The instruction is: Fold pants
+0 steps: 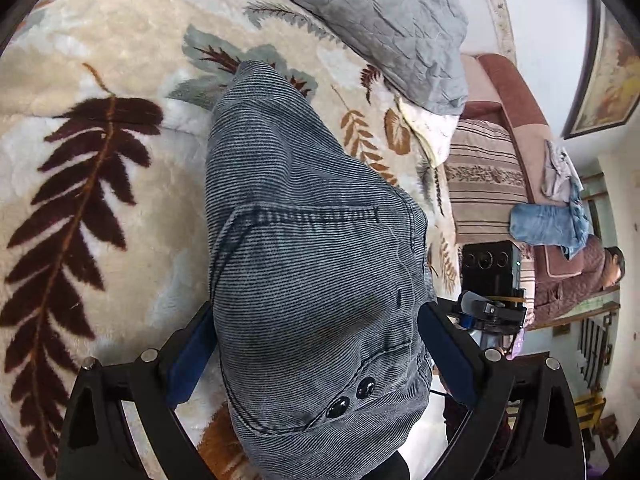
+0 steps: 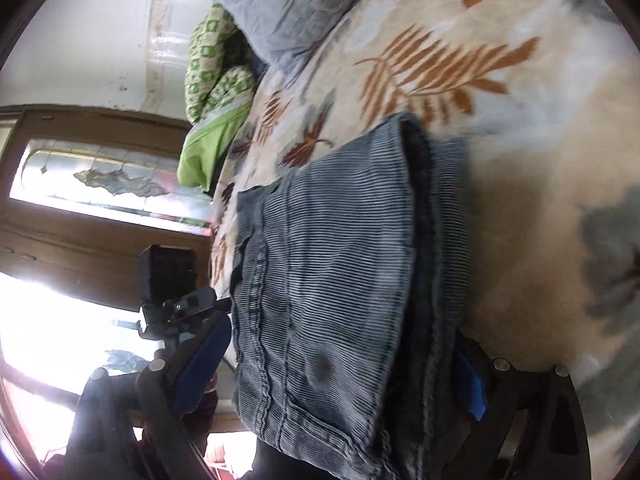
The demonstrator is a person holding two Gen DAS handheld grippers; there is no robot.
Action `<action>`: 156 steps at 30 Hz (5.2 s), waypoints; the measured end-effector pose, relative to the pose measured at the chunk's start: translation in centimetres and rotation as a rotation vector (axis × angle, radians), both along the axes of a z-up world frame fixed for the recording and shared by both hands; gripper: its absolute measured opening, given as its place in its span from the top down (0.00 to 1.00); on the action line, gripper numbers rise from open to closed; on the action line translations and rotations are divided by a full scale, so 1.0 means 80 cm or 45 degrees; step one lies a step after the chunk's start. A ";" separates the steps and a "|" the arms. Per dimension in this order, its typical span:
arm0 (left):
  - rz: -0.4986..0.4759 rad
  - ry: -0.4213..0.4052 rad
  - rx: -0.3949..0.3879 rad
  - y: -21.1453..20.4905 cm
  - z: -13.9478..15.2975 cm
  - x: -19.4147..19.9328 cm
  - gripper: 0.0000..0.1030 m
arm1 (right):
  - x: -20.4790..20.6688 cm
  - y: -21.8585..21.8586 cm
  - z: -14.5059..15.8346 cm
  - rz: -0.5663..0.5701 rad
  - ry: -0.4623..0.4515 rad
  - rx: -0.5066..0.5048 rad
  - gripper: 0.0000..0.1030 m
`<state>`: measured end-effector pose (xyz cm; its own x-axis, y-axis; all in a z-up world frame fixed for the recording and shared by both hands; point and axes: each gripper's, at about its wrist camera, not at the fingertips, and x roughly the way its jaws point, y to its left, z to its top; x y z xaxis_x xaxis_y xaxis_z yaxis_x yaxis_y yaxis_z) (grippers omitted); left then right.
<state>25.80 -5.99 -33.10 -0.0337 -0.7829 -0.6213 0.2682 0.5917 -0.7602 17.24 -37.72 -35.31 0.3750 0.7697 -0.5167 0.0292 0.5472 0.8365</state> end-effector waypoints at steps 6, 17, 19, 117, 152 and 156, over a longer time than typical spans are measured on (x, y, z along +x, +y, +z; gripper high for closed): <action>-0.033 -0.039 -0.031 -0.002 -0.001 0.000 0.06 | -0.003 0.003 -0.003 0.009 -0.083 0.070 0.09; 0.063 -0.063 0.050 0.012 -0.001 -0.002 0.60 | -0.028 0.015 0.001 -0.146 -0.071 -0.170 0.52; 0.069 -0.069 0.052 0.013 0.001 -0.002 0.67 | -0.031 0.020 0.008 -0.167 -0.086 -0.186 0.55; 0.853 -1.359 0.942 0.048 0.375 -0.220 0.16 | -0.208 0.169 0.339 -0.601 -0.862 -1.065 0.17; 0.975 -1.326 0.944 0.101 0.359 -0.279 0.00 | -0.235 0.239 0.326 -0.523 -0.905 -1.179 0.10; 0.977 -1.327 0.964 0.103 0.354 -0.271 0.00 | -0.224 0.240 0.320 -0.513 -0.887 -1.172 0.10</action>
